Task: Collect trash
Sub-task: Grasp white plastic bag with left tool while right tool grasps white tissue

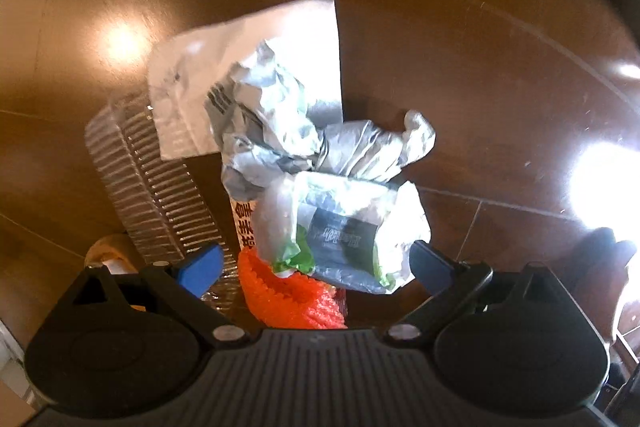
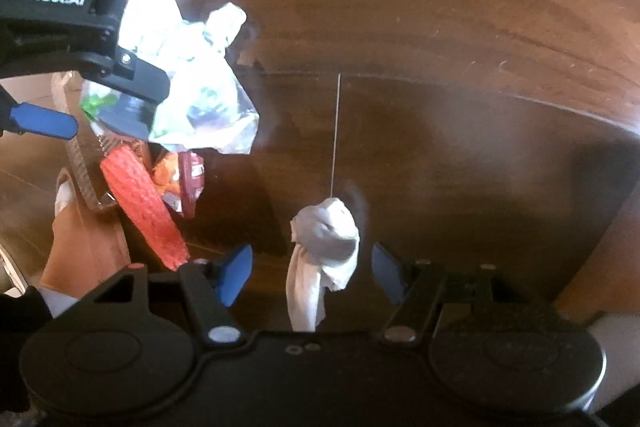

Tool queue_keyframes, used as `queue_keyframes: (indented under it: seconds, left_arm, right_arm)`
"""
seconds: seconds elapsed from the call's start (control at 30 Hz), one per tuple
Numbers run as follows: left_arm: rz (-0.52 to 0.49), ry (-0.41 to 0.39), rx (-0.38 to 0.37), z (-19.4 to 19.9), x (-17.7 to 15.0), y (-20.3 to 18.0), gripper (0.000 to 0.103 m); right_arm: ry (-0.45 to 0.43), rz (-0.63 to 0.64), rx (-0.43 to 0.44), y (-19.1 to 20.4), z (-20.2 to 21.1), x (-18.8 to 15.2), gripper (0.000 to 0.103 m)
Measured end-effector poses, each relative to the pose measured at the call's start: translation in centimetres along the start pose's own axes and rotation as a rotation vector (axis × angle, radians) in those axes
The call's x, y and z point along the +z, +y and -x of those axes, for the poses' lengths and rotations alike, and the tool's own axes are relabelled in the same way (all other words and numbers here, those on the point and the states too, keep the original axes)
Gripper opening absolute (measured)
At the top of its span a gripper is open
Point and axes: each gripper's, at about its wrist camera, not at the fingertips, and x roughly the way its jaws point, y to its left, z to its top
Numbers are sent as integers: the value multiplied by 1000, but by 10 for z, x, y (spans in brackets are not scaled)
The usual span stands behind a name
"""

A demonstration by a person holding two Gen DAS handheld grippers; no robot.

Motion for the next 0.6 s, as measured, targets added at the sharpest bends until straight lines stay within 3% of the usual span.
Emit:
queue_keyframes:
  seconds: [0.1,0.17,0.27,0.3,0.33,0.37,0.4,0.53,0.6]
  left_arm:
    - [15,14,-16,-11,4,-1,95]
    - [14,18,-24,-16,7,-3,79]
    - [13,32,-41,-22,10,-5,72]
    - [25,39,-53,-23,11,-5,69]
    - [35,44,-68,-23,12,-5,59]
    - [34,48,-77,-24,12,-5,51]
    - [24,49,-71,-25,12,-6,49]
    - [4,58,-61,-24,10,-12,17]
    - [4,50,-71,-20,9,-13,15]
  right_arm:
    - [13,-15,26,-3,-5,2,65]
    - [15,-16,23,-4,-8,3,65]
    - [12,-25,19,-6,-11,5,64]
    - [8,-28,18,-7,-12,5,60]
    - [14,-30,23,-8,-12,6,34]
    - [26,-34,22,-8,-13,7,23]
    - [27,-40,21,-9,-13,8,25]
    - [40,-12,3,-8,-11,8,23]
    - [42,-7,-5,-4,-10,10,22]
